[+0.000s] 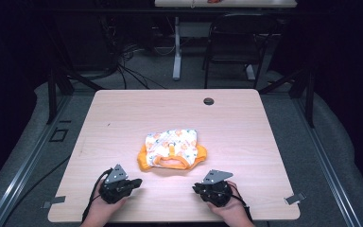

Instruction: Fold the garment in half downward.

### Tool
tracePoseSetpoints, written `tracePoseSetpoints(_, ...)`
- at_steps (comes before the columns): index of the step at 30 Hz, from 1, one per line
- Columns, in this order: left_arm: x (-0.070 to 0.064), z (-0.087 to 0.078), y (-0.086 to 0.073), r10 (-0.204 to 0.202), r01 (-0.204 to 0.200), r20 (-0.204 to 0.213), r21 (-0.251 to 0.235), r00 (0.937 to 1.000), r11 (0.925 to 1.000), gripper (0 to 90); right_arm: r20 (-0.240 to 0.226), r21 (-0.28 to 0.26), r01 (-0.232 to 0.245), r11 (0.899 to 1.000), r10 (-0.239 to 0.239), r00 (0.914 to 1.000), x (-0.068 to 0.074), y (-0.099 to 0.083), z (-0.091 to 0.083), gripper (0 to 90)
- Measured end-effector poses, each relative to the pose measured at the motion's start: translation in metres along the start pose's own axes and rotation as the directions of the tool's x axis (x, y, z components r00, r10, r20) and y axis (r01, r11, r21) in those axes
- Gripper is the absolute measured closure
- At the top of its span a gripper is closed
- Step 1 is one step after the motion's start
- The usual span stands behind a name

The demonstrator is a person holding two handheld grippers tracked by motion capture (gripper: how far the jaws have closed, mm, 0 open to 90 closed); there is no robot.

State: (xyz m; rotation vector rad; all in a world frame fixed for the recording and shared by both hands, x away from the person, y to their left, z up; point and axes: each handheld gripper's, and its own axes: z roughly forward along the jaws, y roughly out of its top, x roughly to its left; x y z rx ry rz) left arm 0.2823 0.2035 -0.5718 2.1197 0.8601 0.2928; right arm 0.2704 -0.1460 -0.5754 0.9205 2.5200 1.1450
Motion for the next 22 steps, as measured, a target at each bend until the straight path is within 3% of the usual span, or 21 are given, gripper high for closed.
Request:
tracePoseSetpoints(6,0.001,0.002,-0.001,0.014,-0.014,-0.010,0.006,0.9999,0.9999,87.6,-0.001,0.006,0.034,0.999,-0.034,0.9994,0.005,0.001,0.004,80.7)
tracePoseSetpoints(22,0.012,0.000,-0.002,-0.032,0.031,-0.041,-0.019,0.9987,0.9993,82.5,0.021,-0.005,0.007,1.000,-0.007,0.9998,-0.005,-0.001,0.004,77.8)
